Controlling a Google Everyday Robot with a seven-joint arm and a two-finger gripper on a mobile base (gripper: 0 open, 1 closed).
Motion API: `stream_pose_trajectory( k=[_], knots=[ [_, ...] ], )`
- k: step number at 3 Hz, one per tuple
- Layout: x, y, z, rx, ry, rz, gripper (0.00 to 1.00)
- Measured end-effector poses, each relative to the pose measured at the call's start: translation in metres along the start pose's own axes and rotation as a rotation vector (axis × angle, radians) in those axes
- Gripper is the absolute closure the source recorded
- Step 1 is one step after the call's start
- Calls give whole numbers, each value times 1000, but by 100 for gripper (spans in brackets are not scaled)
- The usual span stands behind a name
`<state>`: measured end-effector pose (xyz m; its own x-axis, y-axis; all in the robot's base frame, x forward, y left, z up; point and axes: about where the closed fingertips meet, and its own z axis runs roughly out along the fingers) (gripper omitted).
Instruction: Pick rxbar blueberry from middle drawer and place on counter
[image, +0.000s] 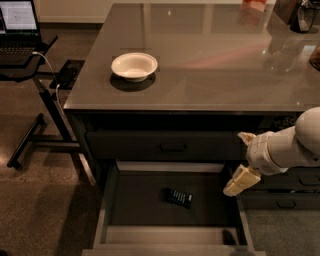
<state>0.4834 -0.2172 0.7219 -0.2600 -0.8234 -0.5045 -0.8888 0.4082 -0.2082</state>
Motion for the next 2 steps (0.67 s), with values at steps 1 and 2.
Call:
stream_pose_trajectory(
  k=[1, 2],
  knots=[
    [-2, 3, 1, -1, 1, -6, 0],
    [8, 7, 25, 5, -37, -2, 0]
  ],
)
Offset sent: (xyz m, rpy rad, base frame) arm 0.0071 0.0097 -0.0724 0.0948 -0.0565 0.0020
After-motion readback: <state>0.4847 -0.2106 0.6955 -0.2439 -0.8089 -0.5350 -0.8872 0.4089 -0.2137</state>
